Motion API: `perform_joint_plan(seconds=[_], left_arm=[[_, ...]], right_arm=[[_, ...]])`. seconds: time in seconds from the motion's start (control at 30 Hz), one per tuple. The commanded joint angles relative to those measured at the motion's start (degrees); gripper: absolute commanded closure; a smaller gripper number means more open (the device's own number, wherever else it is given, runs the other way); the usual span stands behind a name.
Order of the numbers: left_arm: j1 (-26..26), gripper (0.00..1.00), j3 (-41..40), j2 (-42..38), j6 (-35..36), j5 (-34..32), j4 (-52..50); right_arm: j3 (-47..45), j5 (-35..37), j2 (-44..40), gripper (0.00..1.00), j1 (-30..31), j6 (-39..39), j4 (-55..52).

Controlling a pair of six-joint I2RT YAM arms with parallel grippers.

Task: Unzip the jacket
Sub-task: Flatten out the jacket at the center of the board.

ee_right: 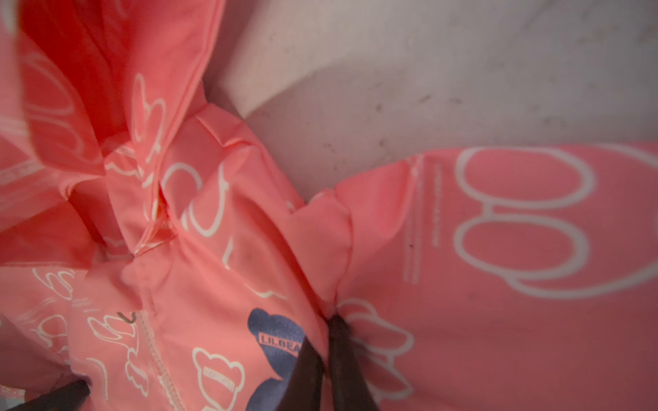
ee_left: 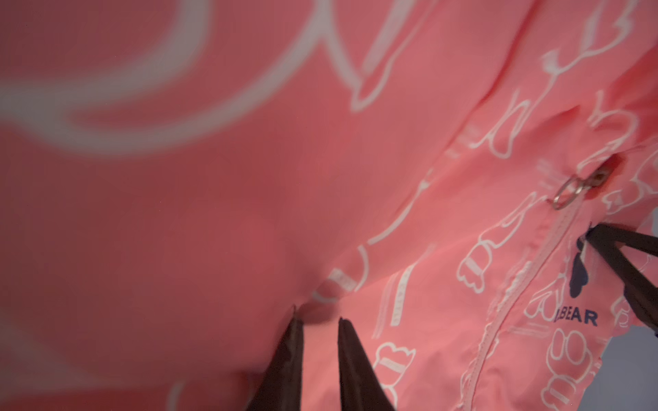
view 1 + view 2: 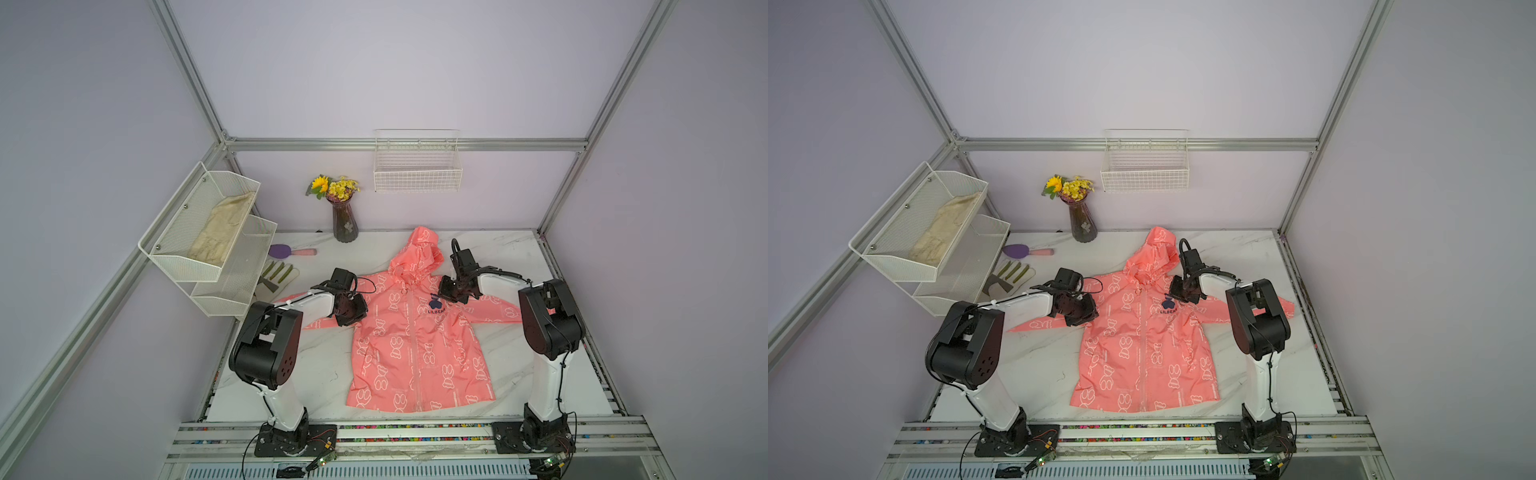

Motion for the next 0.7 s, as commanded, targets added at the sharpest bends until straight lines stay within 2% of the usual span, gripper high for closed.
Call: perform_joint_plan(seconds=[0.0,0.2,0.3,0.37,0.43,0.5,0.53,0.6,0.67], left_arm=[[-3.2,0.82,-5.68,-3.01,-5.37,-0.82,4.88],[-9.1,0.88,-13.29,-5.58,-11.68,-3.54,10.27],[-12.23,0.9,-16.13,-8.17,-13.99,-6.0,12.16],[-14.3,0.89,-16.44,-10.85,-13.12,-8.98,12.13],[-15.74,0.8,-15.11,-13.97,-10.58,-12.51,10.82],[-16.25,0.44,-11.57,-16.62,-6.05,-16.1,8.94],[-16.18,0.36,-9.65,-17.46,-3.56,-17.48,8.03],[-16.18,0.25,-4.08,-17.66,3.46,-19.58,6.54],[-16.18,0.22,3.33,-15.12,11.58,-20.67,3.84]], right_arm=[[-8.67,5.56,-0.33,0.92,-2.48,2.33,-5.49],[-16.77,3.41,-8.42,0.92,-8.42,1.28,-3.24],[-17.99,2.3,-12.63,0.89,-10.33,-0.07,-4.11],[-17.29,0.28,-14.8,0.84,-11.13,-1.42,-4.7],[-15.53,-1.79,-17.03,0.72,-11.27,-2.88,-4.78],[-12.78,-4.26,-19.4,0.6,-11.24,-4.64,-6.88],[-11.57,-4.63,-20.34,0.56,-11.23,-4.88,-7.5],[-8.73,-5.11,-22.62,0.52,-11.25,-5.82,-8.59],[-5.71,-3.95,-24.75,0.5,-11.25,-6.45,-10.23]])
